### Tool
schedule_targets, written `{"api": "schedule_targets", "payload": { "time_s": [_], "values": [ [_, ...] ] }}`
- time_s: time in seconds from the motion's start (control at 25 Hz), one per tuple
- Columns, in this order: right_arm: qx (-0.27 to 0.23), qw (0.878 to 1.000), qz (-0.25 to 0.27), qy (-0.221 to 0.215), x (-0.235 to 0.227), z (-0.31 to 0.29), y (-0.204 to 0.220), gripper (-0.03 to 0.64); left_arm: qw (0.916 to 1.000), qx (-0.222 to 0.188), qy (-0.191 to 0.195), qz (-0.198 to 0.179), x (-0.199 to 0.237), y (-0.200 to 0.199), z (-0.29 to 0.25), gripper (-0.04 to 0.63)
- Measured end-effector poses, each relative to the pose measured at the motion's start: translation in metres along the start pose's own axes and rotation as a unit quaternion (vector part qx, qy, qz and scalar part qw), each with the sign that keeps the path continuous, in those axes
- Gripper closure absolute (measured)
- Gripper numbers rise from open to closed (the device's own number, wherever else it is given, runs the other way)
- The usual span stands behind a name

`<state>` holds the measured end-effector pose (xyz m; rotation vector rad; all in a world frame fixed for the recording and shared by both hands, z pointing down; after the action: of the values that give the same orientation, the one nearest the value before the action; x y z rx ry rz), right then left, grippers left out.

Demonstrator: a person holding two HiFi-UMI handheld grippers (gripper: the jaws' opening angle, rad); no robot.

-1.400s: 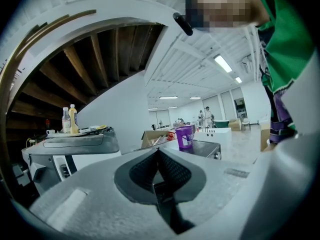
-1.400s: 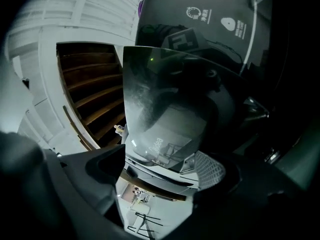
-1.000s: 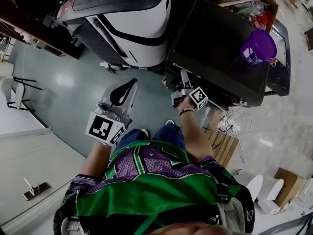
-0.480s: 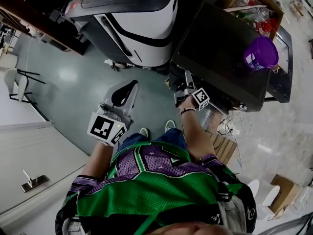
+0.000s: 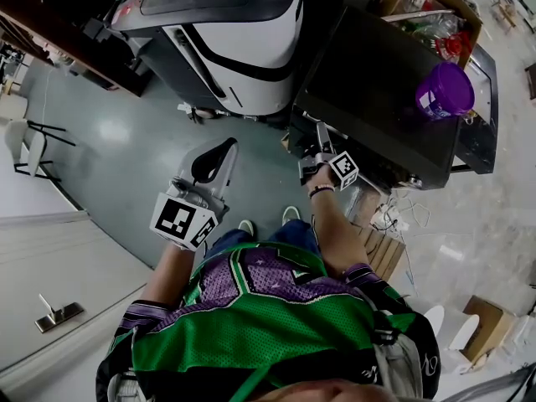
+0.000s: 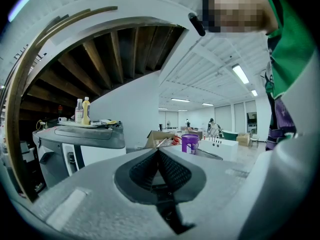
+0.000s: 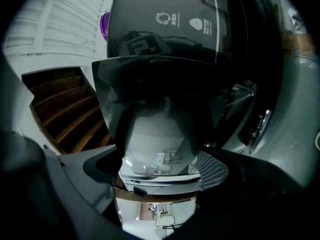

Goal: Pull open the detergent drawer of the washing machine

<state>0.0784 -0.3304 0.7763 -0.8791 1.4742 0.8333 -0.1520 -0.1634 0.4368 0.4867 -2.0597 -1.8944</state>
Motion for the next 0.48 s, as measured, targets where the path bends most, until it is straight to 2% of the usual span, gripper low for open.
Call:
{"api": "schedule_targets", "payload": {
  "time_s": [0.24, 0.48],
  "values": [
    [-0.028, 0.999, -0.031, 0.010, 0.0015, -0.0027, -0.0020, 0.144, 1.0000, 0.001, 0.001, 0.004, -0.0005, 0.0031, 0.0023, 0.577],
    [-0.036, 0.998, -0.042, 0.024, -0.0011, 0.0010, -0.0013, 0.158, 1.0000, 0.000, 0.001, 0.008, 0.0000, 0.0030, 0.0051, 0.577]
  ]
}}
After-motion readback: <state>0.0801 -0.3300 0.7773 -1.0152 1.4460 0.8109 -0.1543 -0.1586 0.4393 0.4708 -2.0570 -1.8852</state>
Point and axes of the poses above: the fingertips, and each gripper's own axes: z backward along the fingers, x to its left, y out of its underside, the point moved 7 cm from there along z, backward along the fingers, and after that the axes turned 2 degrees about -x, right-handed, at the moved point
